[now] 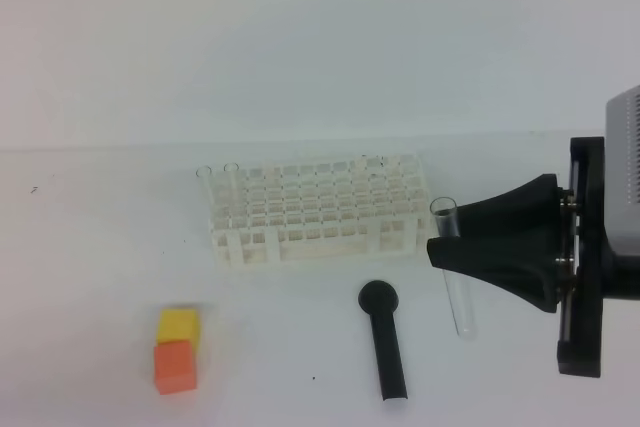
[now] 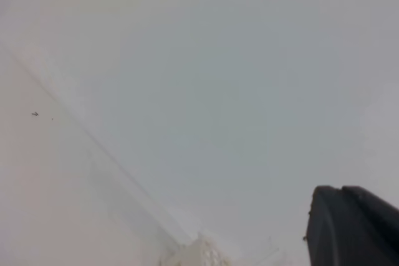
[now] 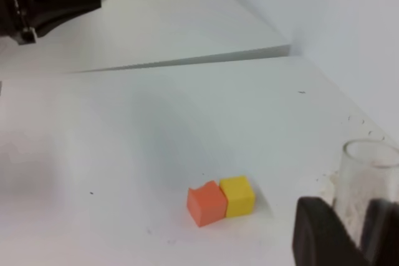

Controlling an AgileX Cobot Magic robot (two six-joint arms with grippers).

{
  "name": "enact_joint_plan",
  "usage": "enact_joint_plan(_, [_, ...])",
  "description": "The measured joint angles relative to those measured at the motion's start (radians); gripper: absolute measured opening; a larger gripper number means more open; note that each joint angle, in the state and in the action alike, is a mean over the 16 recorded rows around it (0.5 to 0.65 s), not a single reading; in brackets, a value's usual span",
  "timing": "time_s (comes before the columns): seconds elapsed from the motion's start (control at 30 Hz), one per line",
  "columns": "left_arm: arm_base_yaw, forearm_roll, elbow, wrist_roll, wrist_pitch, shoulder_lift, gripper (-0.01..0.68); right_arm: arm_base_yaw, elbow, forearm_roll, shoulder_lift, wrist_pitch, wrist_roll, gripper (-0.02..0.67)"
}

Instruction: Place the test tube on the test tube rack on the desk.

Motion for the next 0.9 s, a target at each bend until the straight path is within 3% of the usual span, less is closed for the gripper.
enact_joint_plan(0.57, [0.000, 0.000, 0.000, 0.000, -0.001, 0.001, -0.001, 0.004, 0.000, -0.062, 0.000, -0.156, 0.048, 0.125])
enact_joint_plan(0.7, [0.000, 0.000, 0.002, 0.000, -0.002, 0.000, -0.001, 0.025, 0.000, -0.194, 0.000, -0.269, 0.190, 0.125])
enact_joint_plan(0.9, [0.000, 0.000, 0.002, 0.000, -0.004, 0.000, -0.001, 0.114, 0.000, -0.461, 0.019, -0.560, 0.549, 0.125])
